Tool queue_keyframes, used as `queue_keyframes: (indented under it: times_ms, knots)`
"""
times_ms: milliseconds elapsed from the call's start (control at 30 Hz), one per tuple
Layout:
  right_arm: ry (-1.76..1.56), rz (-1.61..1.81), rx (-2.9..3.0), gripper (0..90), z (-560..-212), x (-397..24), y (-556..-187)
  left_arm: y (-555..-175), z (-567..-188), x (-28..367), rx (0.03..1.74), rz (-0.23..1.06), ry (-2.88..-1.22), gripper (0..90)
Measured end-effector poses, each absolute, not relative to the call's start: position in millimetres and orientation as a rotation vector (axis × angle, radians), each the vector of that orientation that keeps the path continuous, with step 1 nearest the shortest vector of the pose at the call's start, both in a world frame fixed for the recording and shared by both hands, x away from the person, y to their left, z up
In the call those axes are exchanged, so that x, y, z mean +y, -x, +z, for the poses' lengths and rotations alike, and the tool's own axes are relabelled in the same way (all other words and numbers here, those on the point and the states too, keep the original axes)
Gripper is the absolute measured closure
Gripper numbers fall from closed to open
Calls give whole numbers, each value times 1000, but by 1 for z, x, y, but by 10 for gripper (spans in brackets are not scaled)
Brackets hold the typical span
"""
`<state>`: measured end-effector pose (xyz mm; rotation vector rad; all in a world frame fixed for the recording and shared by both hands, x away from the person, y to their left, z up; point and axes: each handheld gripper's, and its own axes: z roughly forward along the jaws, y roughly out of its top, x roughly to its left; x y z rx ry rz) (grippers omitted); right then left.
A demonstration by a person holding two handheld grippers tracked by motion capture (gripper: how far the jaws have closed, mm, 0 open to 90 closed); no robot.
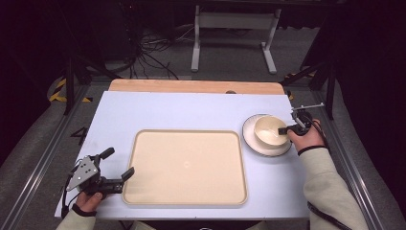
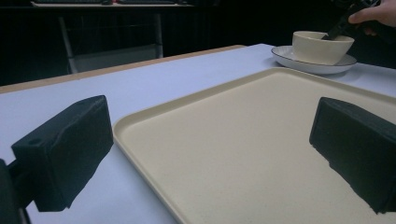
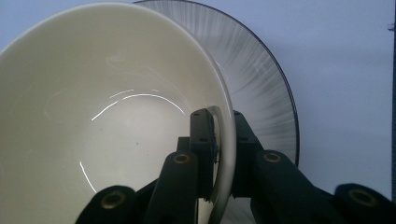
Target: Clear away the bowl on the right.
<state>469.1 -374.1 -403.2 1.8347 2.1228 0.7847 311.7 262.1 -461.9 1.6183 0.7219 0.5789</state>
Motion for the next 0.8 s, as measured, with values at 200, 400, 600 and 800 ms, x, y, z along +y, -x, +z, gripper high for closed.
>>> queue_keyframes:
  times_ms: [200,400,600,800]
  knots:
    - [-1928,817,2047,836,-400,-372,-466,-312,-462,262,720,576,-1619,1]
    - [-1921,776,2029,831,-390,-366,-466,-312,-462,262,721,574,-1618,1]
    - [-1920,791,2030,831,-376,-363,-465,-312,-462,262,720,574,-1616,2]
    - [-1885,820,2051,830,-360,-357,-462,-312,-462,262,720,574,-1615,2]
